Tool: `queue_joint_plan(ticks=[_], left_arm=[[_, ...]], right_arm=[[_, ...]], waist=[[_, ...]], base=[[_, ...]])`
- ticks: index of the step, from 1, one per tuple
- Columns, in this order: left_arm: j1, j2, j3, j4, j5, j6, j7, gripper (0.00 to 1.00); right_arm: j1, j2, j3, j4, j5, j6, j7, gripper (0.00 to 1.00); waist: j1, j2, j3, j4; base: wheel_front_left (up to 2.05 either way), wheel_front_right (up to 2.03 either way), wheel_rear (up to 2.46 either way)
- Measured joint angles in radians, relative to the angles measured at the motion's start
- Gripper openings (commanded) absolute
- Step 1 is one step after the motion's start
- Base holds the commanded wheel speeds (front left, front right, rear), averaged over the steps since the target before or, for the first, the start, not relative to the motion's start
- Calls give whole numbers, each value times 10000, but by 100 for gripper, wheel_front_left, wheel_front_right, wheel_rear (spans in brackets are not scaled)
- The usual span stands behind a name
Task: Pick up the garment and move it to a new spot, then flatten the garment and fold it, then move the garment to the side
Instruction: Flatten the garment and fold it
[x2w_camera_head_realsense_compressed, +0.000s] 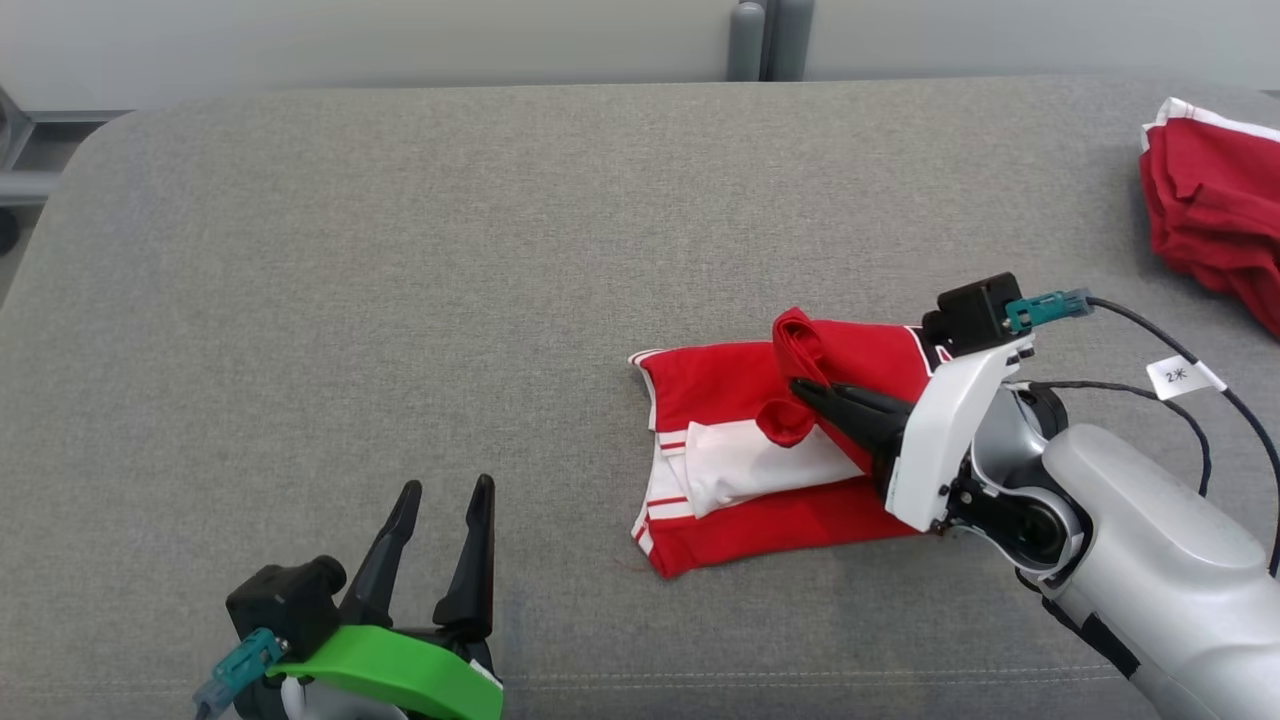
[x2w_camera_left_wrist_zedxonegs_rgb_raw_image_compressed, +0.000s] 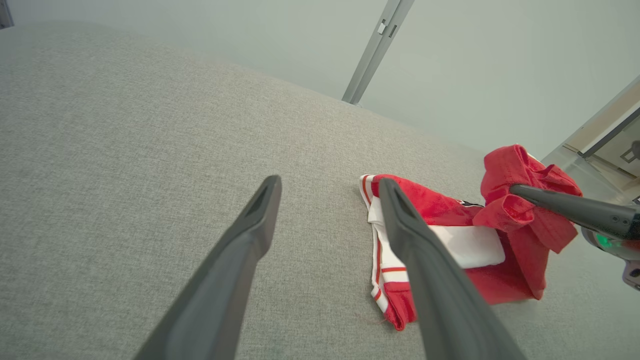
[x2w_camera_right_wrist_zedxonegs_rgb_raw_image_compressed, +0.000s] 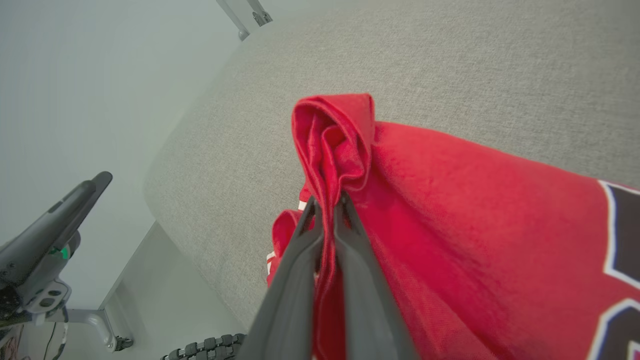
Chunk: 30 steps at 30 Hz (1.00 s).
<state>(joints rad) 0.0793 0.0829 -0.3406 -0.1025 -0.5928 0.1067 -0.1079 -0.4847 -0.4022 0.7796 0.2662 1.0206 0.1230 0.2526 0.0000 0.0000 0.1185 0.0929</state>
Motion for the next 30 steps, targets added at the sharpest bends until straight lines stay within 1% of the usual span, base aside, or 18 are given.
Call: queue_joint_plan(ticks=[15, 19, 20, 21, 23, 26, 27, 28, 30], left_arm=[[-21, -107, -211, 295, -136, -2, -174, 100], [-24, -119, -228, 366, -188, -4, -215, 100], [-22, -123, -217, 385, -190, -4, -245, 100], [-23, -123, -199, 397, -192, -4, -276, 100], [-23, -127, -201, 430, -201, -4, -311, 100], [-24, -134, -203, 483, -201, -4, -339, 100], [-24, -136, -203, 508, -201, -4, -341, 100], [-24, -138, -201, 533, -201, -6, -343, 100], [-24, -138, -199, 573, -201, -4, -353, 100]], right_arm=[[-451, 976, 472, 1553, -213, -31, 451, 0], [-582, 1147, 566, 2021, -380, -125, 476, 0], [-658, 1189, 640, 2136, -466, -192, 487, 0], [-732, 1229, 706, 2236, -554, -192, 523, 5], [-852, 1319, 792, 2410, -629, -190, 564, 27], [-922, 1361, 928, 2568, -740, -188, 585, 49], [-956, 1384, 995, 2650, -825, -188, 612, 79], [-1000, 1411, 1057, 2727, -909, -188, 654, 100], [-1090, 1476, 1197, 2809, -1068, -180, 652, 100]], waist=[[0, 0, 103, 908], [0, 0, 97, 1084], [0, 0, 93, 1119], [0, 0, 88, 1143], [0, 0, 76, 1166], [0, 0, 61, 1183], [0, 0, 52, 1190], [0, 0, 41, 1195], [0, 0, 14, 1198]], base=[[0, 0, 0], [0, 0, 0], [0, 0, 0], [0, 0, 0], [0, 0, 0], [0, 0, 0], [0, 0, 0], [0, 0, 0], [0, 0, 0]])
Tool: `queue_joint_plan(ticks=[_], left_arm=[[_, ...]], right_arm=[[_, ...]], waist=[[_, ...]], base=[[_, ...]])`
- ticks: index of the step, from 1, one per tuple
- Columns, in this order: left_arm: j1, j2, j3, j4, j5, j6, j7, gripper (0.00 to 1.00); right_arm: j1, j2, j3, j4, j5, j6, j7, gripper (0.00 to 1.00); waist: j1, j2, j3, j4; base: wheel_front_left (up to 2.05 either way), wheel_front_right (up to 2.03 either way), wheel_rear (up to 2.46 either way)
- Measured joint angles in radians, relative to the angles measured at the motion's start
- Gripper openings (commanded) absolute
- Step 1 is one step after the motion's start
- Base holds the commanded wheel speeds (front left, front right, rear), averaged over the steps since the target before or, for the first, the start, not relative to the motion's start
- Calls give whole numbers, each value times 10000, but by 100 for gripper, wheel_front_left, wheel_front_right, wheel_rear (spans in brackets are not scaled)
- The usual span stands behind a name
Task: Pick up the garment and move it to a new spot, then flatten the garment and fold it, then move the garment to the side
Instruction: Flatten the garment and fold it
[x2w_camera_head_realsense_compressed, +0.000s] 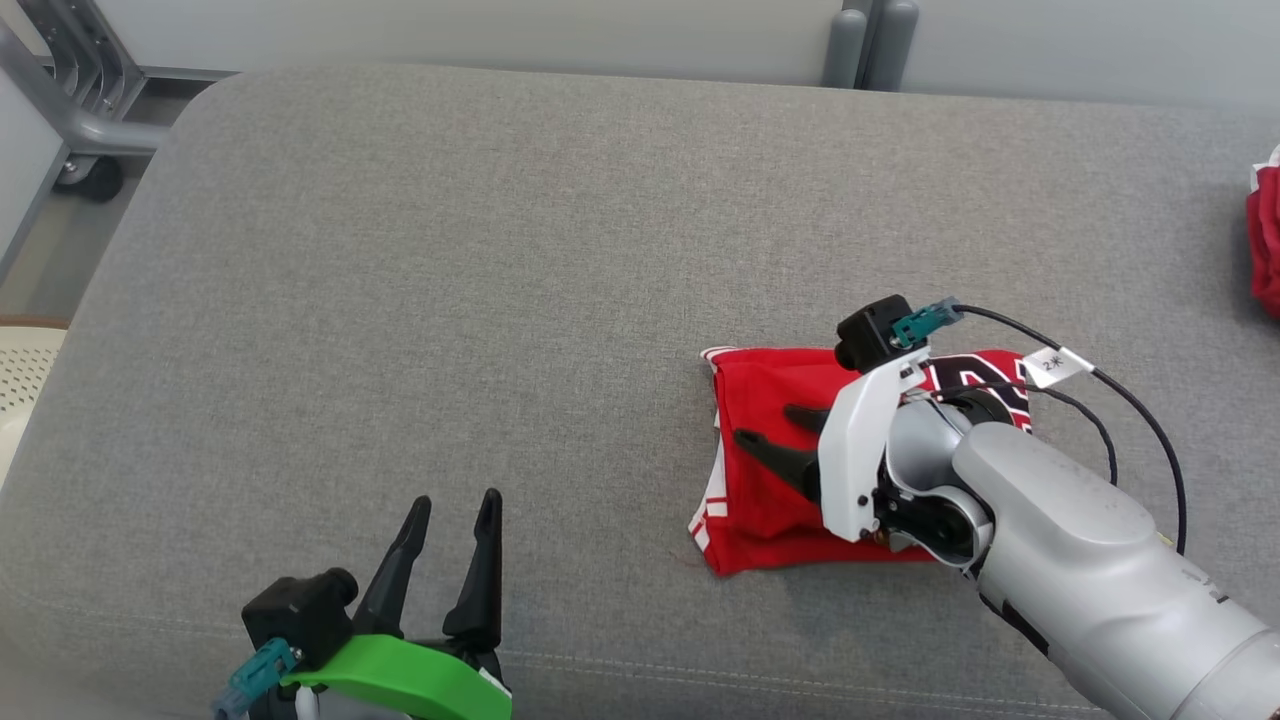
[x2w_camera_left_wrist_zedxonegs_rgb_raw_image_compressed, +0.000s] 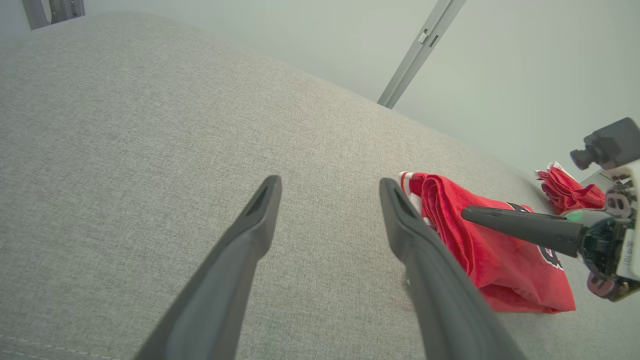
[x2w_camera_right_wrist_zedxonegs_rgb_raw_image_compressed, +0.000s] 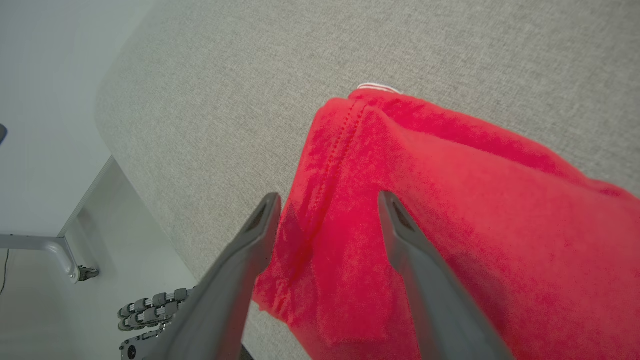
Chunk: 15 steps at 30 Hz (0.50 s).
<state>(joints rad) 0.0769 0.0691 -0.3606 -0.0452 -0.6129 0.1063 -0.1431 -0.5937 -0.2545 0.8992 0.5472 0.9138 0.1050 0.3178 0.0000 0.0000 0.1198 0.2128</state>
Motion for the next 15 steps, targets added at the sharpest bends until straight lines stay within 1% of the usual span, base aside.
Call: queue_joint_plan(ticks=[4, 8, 10, 12, 15], left_arm=[[0, -2, 4, 100, 0, -2, -73, 100], [2, -2, 54, 125, 0, -2, -86, 100], [4, 0, 54, 157, 0, -2, -88, 100], [8, 2, 61, 173, 0, -2, -88, 100], [12, 17, 69, 180, 0, -2, -90, 100]], right_arm=[[-177, 240, 232, 69, -188, 27, -21, 100], [-301, 704, 155, -190, -115, 90, -360, 100], [-509, 794, -23, -366, -63, 92, -616, 100], [-744, 650, -236, -416, -65, 92, -853, 100], [-905, 79, -495, -364, -86, 92, -1081, 100]], waist=[[0, 0, -106, -25], [0, 0, -225, -123], [0, 0, -285, -192], [0, 0, -351, -262], [0, 0, -450, -386]], base=[[0, 0, 0], [0, 0, 0], [0, 0, 0], [0, 0, 0], [0, 0, 0]])
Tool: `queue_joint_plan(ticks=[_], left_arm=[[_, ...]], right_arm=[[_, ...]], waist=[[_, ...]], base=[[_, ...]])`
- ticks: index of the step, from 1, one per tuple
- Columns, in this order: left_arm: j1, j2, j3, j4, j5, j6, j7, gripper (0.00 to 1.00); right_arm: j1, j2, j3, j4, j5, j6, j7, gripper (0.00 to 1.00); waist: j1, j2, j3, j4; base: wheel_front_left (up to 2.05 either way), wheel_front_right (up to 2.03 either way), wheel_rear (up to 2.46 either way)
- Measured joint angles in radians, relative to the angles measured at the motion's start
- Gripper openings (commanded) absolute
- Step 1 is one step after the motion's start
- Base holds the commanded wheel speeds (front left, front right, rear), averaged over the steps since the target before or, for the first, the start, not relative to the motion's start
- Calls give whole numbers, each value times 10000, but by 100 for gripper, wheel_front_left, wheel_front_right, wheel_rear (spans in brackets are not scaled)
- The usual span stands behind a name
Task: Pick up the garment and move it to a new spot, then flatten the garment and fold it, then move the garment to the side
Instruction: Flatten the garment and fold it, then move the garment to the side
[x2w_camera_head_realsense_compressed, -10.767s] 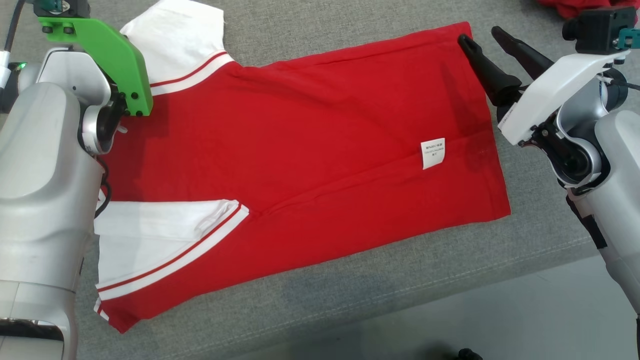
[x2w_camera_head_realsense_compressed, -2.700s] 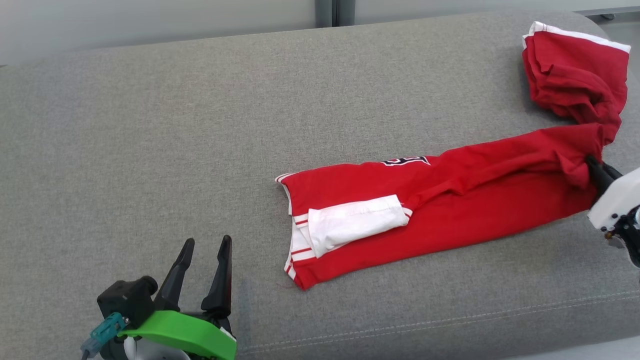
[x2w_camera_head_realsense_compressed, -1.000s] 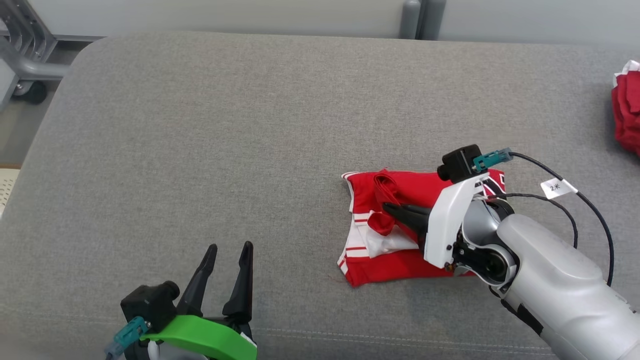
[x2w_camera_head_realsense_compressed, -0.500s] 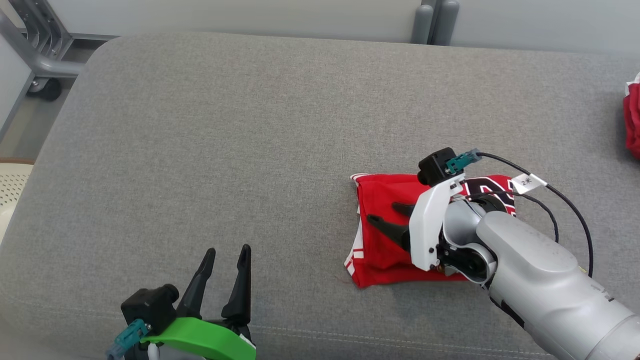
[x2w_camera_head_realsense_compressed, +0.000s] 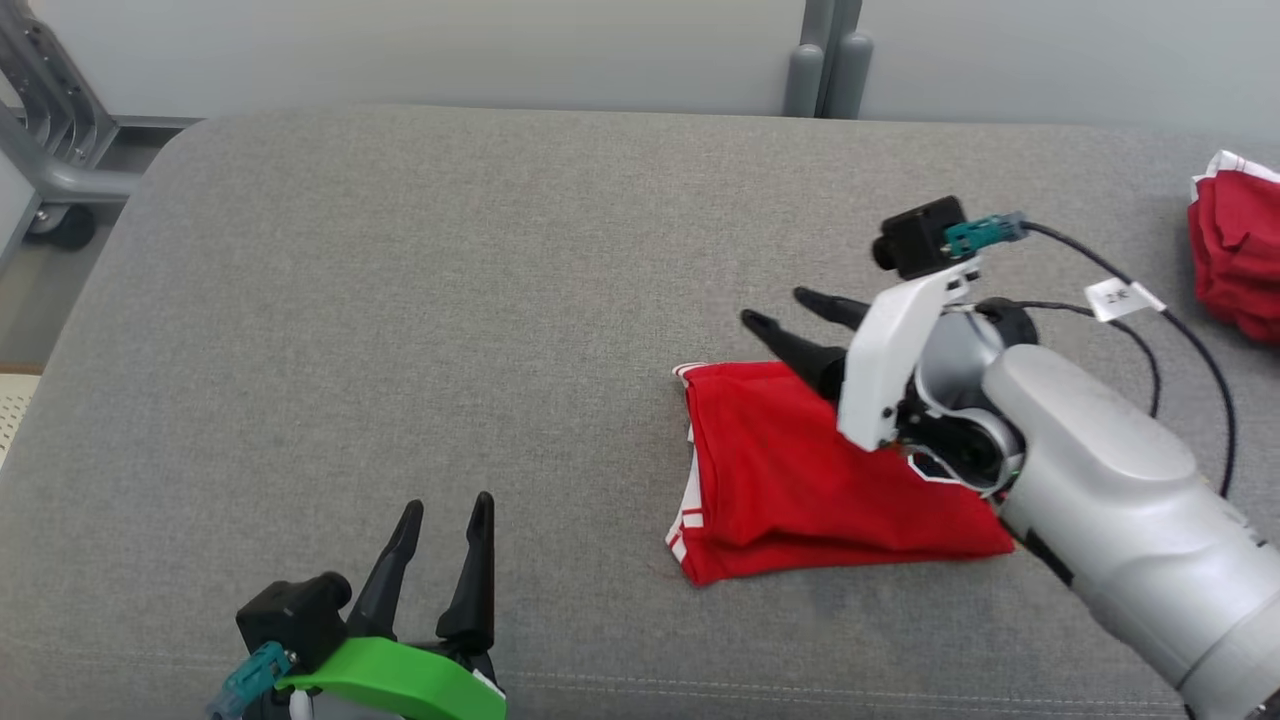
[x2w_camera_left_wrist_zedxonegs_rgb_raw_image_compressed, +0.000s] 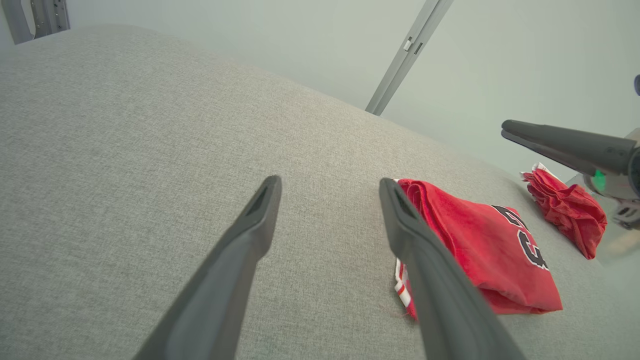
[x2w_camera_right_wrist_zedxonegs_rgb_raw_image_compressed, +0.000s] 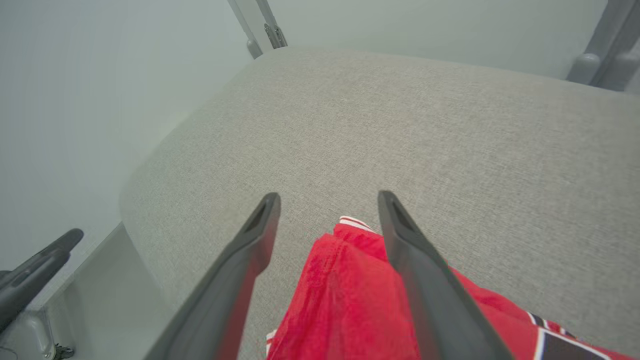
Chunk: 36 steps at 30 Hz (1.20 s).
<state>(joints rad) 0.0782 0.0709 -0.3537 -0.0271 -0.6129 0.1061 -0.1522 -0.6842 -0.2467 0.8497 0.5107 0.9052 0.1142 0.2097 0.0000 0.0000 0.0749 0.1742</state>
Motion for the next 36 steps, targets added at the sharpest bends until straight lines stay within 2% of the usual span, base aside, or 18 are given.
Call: queue_joint_plan(ticks=[4, 9, 17, 26, 36], left_arm=[[16, 13, 13, -8, 0, 0, -42, 100], [36, 31, 50, -123, 2, 0, -69, 100], [37, 59, 10, -353, 29, 0, -54, 100], [20, 84, -48, -504, 104, 0, 121, 100], [-53, 98, -63, -558, 190, 0, 203, 100]], right_arm=[[117, -727, -351, 349, 63, 0, -115, 100], [772, -1342, -617, 738, 301, -10, -198, 100], [1506, -1929, -894, 1133, 844, -10, -65, 100], [1635, -1979, -1425, 1335, 1524, -10, -67, 100], [1631, -1710, -1536, 1532, 2000, 0, 115, 100]], waist=[[0, 0, -114, -188], [0, 0, -172, -462], [0, 0, 61, -749], [0, 0, 614, -757], [0, 0, 1104, -417]], base=[[0, 0, 0], [0, 0, 0], [0, 0, 0], [0, 0, 0], [0, 0, 0]])
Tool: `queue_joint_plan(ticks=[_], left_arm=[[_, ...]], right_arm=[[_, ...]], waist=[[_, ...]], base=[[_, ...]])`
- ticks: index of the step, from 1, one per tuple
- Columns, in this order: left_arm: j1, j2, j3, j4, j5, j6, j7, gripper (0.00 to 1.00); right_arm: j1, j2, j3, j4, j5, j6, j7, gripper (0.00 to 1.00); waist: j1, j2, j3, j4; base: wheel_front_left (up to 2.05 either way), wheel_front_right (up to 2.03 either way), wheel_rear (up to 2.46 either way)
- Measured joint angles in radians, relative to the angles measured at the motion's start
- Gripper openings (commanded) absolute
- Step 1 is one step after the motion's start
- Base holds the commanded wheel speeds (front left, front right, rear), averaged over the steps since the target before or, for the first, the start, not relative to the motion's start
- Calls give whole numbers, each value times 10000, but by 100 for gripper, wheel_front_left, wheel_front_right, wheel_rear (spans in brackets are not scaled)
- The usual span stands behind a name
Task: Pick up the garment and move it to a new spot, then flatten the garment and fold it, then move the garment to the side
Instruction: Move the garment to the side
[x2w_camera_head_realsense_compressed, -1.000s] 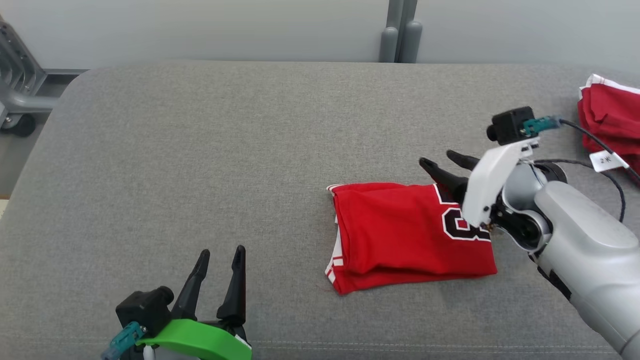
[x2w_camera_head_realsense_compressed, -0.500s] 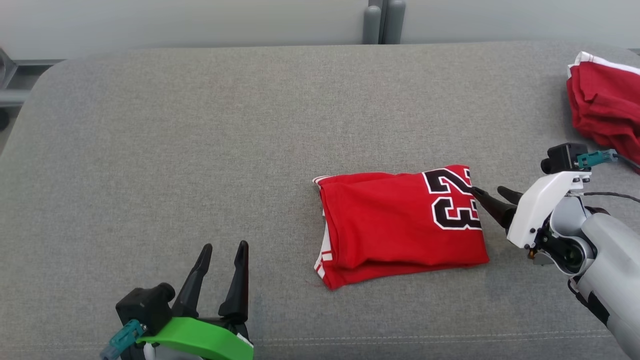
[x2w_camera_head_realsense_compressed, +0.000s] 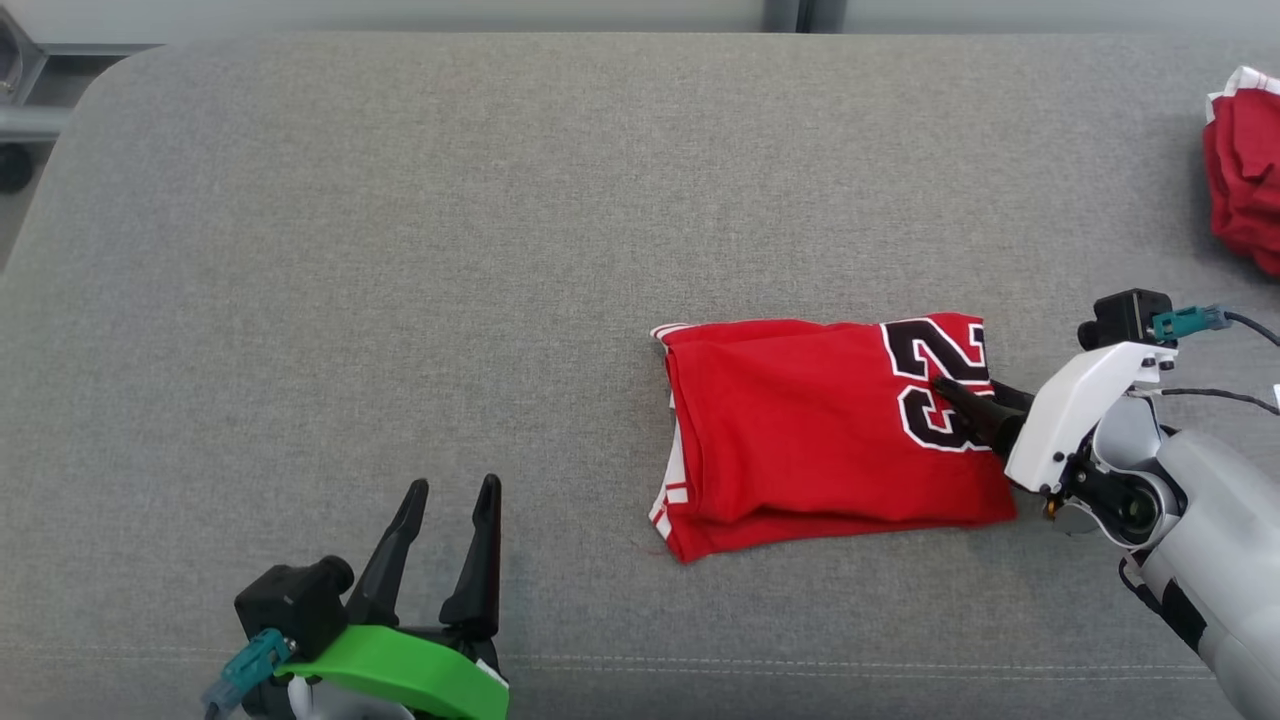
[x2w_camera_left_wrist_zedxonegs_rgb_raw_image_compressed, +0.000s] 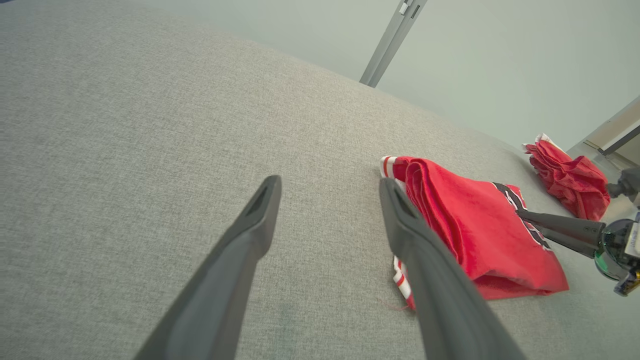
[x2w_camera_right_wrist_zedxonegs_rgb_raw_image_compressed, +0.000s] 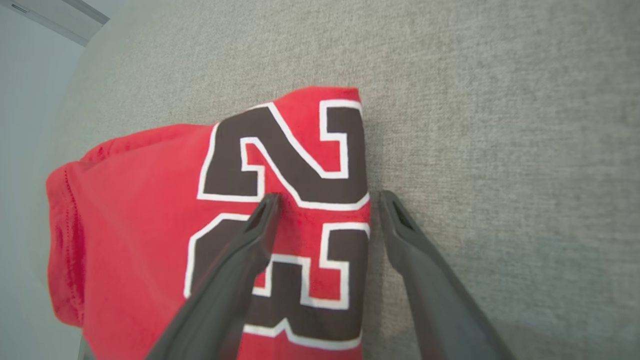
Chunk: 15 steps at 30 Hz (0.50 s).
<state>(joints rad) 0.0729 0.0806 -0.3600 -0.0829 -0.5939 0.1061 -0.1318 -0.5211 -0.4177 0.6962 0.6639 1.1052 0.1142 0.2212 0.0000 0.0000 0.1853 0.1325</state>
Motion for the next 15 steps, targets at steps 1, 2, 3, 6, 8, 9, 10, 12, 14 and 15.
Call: queue_joint_plan(ticks=[1, 2, 3, 6, 8, 9, 10, 12, 14, 15], left_arm=[[-22, 0, 4, 0, 2, 0, 4, 100], [-56, 2, 12, 2, 2, 0, 4, 100], [-114, 4, 27, 6, 2, 0, 4, 100], [-200, 6, 44, 4, 2, 0, 4, 100], [-201, 6, 48, 4, 2, 2, 4, 100], [-201, 6, 56, 4, 4, 2, 4, 100], [-202, 6, 61, 6, 4, 2, 4, 100], [-207, 6, 69, 10, 4, 2, 4, 100], [-213, 6, 71, 12, 4, 2, 4, 100], [-214, 4, 75, 12, 4, 2, 4, 100]], right_arm=[[-3, 31, 12, 36, 8, 0, 44, 100], [-4, 56, 23, 81, 27, 0, 104, 100], [-4, 84, 27, 130, 65, 0, 159, 100], [-12, 117, 27, 192, 226, 29, 274, 66], [-27, 117, 27, 207, 244, 46, 322, 42], [-33, 125, 25, 209, 284, 75, 362, 31], [-33, 146, 25, 209, 359, 86, 366, 20], [-35, 213, 31, 207, 414, 86, 395, 0], [-51, 247, 40, 203, 414, 88, 393, 0], [-69, 238, 40, 201, 412, 88, 391, 0]], waist=[[0, 0, 35, 35], [0, 0, 65, 67], [0, 0, 91, 96], [0, 0, 133, 149], [0, 0, 152, 164], [0, 0, 160, 168], [0, 0, 168, 168], [0, 0, 183, 164], [0, 0, 195, 153], [0, 0, 200, 145]], base=[[0, 0, 0], [0, 0, 0], [0, 0, 0], [0, 0, 0], [0, 0, 0], [0, 0, 0], [0, 0, 0], [0, 0, 0], [0, 0, 0], [0, 0, 0]])
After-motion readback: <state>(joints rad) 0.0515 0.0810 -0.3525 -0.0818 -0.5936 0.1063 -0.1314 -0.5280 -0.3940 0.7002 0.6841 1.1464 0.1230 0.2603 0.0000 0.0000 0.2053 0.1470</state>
